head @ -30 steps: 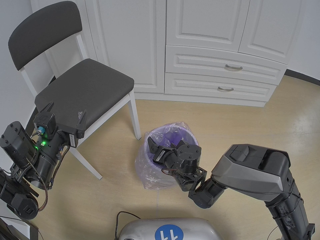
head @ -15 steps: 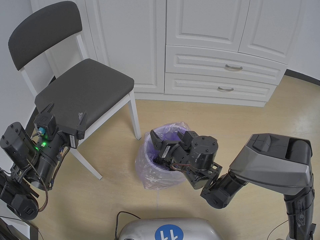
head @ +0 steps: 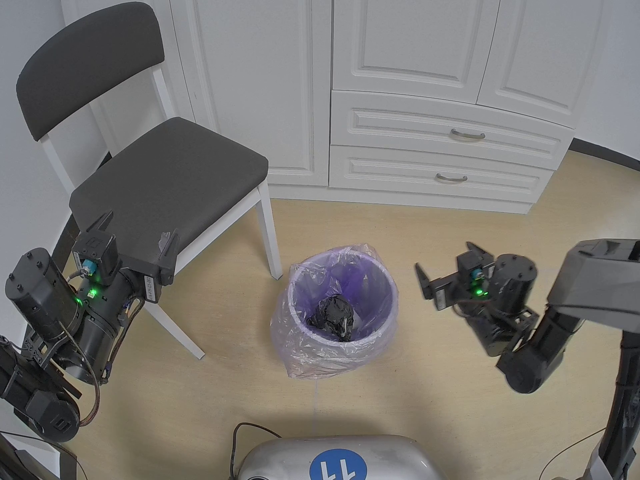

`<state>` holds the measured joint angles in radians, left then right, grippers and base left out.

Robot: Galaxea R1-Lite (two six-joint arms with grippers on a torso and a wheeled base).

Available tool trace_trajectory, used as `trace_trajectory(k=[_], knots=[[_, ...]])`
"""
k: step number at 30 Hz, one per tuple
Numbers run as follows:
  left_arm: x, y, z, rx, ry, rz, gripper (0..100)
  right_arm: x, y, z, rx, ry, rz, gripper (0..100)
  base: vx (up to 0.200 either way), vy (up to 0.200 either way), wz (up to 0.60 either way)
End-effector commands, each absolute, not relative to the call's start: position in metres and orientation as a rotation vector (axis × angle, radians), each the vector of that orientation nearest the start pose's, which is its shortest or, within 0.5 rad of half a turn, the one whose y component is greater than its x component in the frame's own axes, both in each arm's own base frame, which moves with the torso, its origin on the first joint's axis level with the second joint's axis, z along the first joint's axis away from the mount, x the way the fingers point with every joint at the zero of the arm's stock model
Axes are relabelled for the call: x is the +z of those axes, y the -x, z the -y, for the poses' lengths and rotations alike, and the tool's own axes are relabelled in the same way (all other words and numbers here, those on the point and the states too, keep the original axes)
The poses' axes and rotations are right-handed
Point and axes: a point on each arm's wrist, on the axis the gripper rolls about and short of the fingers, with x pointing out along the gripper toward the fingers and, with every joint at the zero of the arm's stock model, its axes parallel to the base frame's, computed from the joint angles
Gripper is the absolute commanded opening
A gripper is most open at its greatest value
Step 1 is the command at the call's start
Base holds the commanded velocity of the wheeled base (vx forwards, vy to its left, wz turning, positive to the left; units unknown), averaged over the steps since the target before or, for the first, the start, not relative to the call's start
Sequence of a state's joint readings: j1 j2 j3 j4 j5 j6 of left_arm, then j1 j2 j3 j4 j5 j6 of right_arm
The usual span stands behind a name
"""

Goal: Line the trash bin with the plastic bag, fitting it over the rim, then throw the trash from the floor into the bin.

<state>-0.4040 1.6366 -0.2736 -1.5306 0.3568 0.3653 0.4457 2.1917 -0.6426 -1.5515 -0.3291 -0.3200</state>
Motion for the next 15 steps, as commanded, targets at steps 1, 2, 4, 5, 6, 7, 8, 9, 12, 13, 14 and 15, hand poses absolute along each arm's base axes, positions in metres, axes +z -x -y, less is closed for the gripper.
trace_trajectory(k=[1, 2, 4, 5, 6, 7, 8, 9, 12, 13, 14, 15], knots=[[0.156, -0.219, 0.084, -0.016, -0.300, 0.144, 100, 0.127, -0.297, -0.071, -0.093, 0.352, 0.100, 100, 0.000, 0.000, 0.00], [0.157, -0.219, 0.084, -0.014, -0.298, 0.146, 100, 0.130, -0.295, -0.069, -0.101, 0.351, 0.105, 100, 0.000, 0.000, 0.00], [0.160, -0.220, 0.076, 0.015, -0.250, 0.155, 100, 0.150, -0.280, -0.050, -0.159, 0.340, 0.139, 100, 0.000, 0.000, 0.00], [0.160, -0.220, 0.076, 0.016, -0.247, 0.155, 100, 0.150, -0.279, -0.048, -0.161, 0.339, 0.137, 100, 0.000, 0.000, 0.00], [0.159, -0.221, 0.072, 0.026, -0.207, 0.149, 100, 0.158, -0.271, -0.031, -0.212, 0.332, 0.134, 100, 0.000, 0.000, 0.00], [0.159, -0.221, 0.072, 0.024, -0.188, 0.149, 100, 0.162, -0.267, -0.020, -0.250, 0.323, 0.135, 100, 0.000, 0.000, 0.00], [0.160, -0.221, 0.072, 0.025, -0.173, 0.152, 100, 0.165, -0.264, -0.010, -0.282, 0.309, 0.143, 100, 0.000, 0.000, 0.00], [0.161, -0.221, 0.072, 0.024, -0.165, 0.157, 100, 0.169, -0.261, -0.003, -0.306, 0.292, 0.154, 100, 0.000, 0.000, 0.00], [0.178, -0.215, 0.065, 0.051, -0.139, 0.227, 100, 0.184, -0.249, 0.006, -0.339, 0.225, 0.215, 100, 0.000, 0.000, 0.00], [0.187, -0.212, 0.060, 0.064, -0.127, 0.263, 100, 0.190, -0.245, 0.006, -0.336, 0.195, 0.246, 100, 0.000, 0.000, 0.00], [0.194, -0.208, 0.055, 0.077, -0.117, 0.295, 100, 0.197, -0.239, 0.005, -0.329, 0.172, 0.277, 100, 0.000, 0.000, 0.00], [0.199, -0.206, 0.053, 0.080, -0.109, 0.315, 100, 0.202, -0.236, 0.004, -0.324, 0.163, 0.298, 100, 0.000, 0.000, 0.00]])
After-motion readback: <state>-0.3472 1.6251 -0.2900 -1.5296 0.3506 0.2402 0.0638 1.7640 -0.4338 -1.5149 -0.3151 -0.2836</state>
